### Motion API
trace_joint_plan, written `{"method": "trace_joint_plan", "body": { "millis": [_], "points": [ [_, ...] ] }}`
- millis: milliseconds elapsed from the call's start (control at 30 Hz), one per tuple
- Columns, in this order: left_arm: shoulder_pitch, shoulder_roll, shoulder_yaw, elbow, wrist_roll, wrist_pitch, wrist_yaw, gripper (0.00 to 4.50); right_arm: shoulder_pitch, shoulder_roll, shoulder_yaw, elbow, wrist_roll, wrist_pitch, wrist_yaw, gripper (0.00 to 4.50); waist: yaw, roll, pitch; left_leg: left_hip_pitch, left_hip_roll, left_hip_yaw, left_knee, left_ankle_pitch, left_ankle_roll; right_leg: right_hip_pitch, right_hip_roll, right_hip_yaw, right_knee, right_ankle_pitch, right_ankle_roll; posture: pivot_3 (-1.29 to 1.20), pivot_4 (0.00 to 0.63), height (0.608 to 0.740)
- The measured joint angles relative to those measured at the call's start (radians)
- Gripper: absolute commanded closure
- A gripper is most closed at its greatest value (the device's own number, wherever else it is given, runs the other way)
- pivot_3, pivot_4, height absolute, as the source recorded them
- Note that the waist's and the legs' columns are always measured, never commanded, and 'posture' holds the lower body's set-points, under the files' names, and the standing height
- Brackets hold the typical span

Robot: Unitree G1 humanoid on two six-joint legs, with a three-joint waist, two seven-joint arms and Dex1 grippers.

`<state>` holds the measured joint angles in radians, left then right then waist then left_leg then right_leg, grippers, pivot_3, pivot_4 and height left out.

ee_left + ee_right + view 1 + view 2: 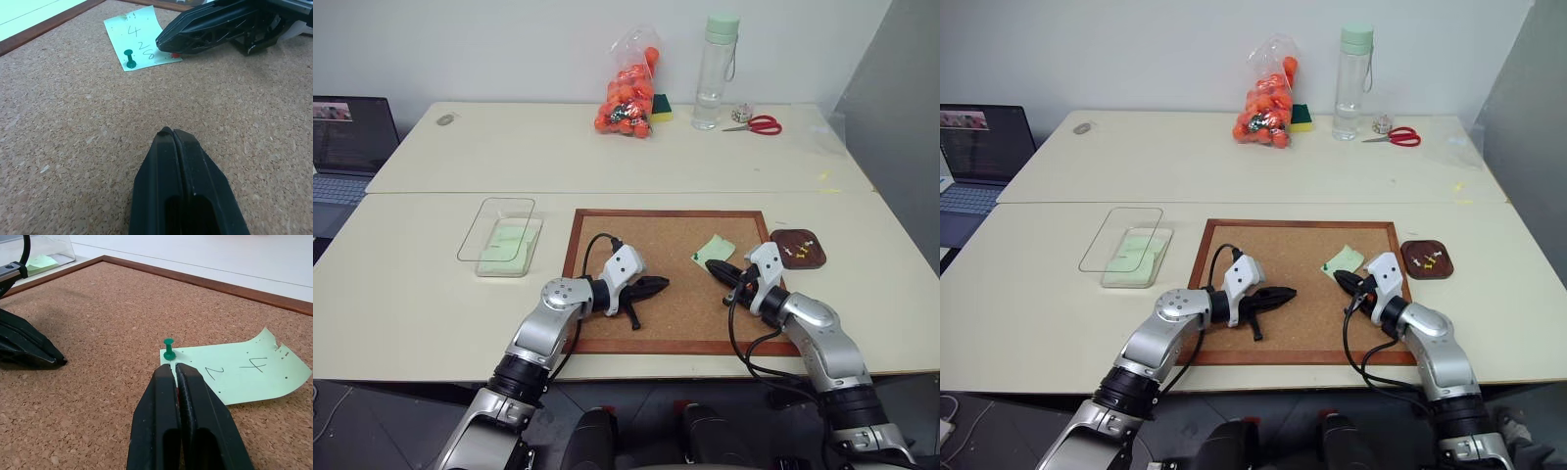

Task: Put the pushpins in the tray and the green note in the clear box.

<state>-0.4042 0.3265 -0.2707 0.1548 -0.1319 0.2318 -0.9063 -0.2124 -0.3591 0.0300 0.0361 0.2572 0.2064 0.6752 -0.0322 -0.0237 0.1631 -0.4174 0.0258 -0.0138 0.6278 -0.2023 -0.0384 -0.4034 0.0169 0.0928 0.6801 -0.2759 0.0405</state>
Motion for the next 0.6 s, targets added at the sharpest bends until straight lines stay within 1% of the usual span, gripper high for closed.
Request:
{"method": "trace_joint_plan", "body": {
  "millis": [133,200,500,600],
  "points": [
    [0.000,-0.001,0.000,0.001,0.000,0.000,0.002,4.50,-0.008,-0.024,-0.021,-0.124,0.039,0.028,0.000,4.46,0.000,0.000,0.000,0.000,0.000,0.000,0.000,0.000,0.000,0.000,0.000,0.000,0.000,0.000,0.000,0.00,0.150,0.740],
    [0.000,-0.001,0.000,0.001,0.000,0.000,0.002,4.50,-0.010,-0.032,-0.028,-0.151,0.041,0.042,0.000,4.46,0.000,0.000,0.000,0.000,0.000,0.000,0.000,0.000,0.000,0.000,0.000,0.000,0.000,0.000,0.000,0.00,0.150,0.740],
    [-0.001,-0.004,0.000,0.005,0.000,-0.001,0.001,4.50,-0.009,-0.032,-0.030,-0.153,0.041,0.068,-0.009,4.46,0.000,0.000,0.000,0.000,0.000,0.000,0.000,0.000,0.000,0.000,0.000,0.000,0.000,0.000,0.000,0.00,0.150,0.740],
    [-0.002,-0.004,0.000,0.007,0.000,-0.003,0.000,4.50,-0.003,-0.016,-0.046,-0.156,0.043,0.073,-0.041,4.46,0.001,0.000,0.000,0.000,0.000,0.000,0.000,0.000,0.000,0.000,0.000,0.000,0.000,0.000,0.000,0.00,0.150,0.740]
  ]
}}
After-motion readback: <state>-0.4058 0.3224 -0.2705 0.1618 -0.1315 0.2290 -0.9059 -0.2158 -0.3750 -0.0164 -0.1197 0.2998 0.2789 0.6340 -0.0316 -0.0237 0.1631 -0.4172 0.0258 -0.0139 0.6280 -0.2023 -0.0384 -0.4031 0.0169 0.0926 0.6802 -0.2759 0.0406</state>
